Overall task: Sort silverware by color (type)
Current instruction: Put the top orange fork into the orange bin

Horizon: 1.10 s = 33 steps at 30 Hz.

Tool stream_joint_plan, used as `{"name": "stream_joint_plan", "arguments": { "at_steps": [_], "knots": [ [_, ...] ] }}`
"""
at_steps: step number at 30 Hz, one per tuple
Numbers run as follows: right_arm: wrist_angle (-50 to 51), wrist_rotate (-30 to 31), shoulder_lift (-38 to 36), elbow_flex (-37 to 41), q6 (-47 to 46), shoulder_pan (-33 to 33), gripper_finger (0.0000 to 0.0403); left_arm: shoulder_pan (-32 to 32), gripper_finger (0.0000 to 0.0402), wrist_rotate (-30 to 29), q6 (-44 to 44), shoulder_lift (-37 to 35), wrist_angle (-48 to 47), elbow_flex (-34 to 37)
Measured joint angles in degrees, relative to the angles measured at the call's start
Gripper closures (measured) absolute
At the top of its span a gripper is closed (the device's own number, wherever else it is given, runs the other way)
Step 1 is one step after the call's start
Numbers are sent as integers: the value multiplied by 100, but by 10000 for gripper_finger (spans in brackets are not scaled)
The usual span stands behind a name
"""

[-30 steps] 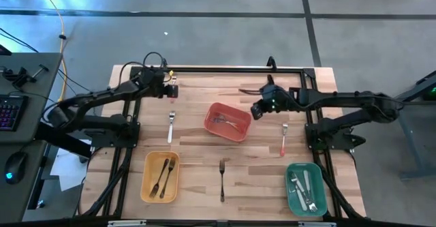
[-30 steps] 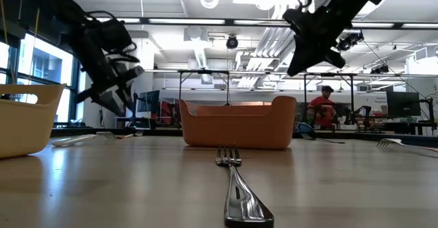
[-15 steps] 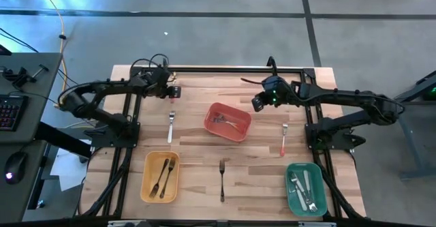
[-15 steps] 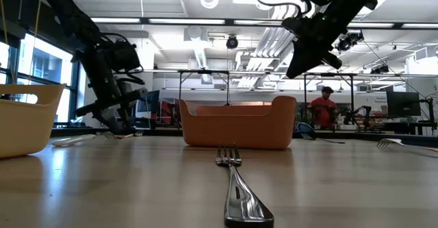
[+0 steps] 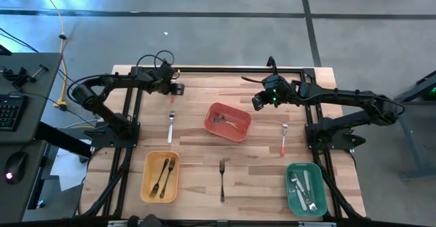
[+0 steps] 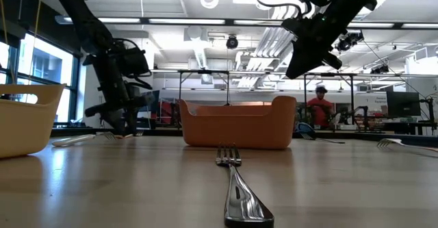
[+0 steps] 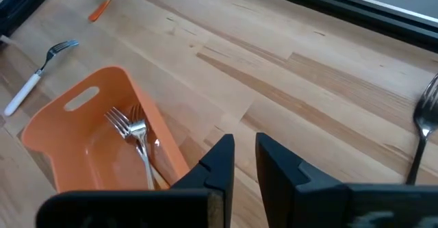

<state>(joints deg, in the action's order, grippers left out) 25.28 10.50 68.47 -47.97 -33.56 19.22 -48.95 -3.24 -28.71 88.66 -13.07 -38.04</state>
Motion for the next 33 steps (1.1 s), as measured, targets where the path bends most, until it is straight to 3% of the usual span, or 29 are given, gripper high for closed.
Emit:
{"name": "stream_joint_plan", "arguments": {
  "at_steps": [10,14,18,26,31,33],
  "knots": [
    [0,33,0,-2,24,-2,359,0,395,747,1008,0,-93,0],
    [-4,63,0,-2,55,-2,359,2,398,1195,1325,-30,-158,0],
    [-123,66,0,-2,58,-2,359,86,401,1238,1587,-205,-461,2],
    [-287,70,1,-2,59,-2,359,497,401,1528,1824,-1026,-769,-66],
    [-346,72,2,-2,59,-2,359,690,396,445,1595,-1261,-882,-317],
    [-377,80,2,-2,59,-2,359,646,384,350,1591,-1157,-850,-438]
  ]
}}
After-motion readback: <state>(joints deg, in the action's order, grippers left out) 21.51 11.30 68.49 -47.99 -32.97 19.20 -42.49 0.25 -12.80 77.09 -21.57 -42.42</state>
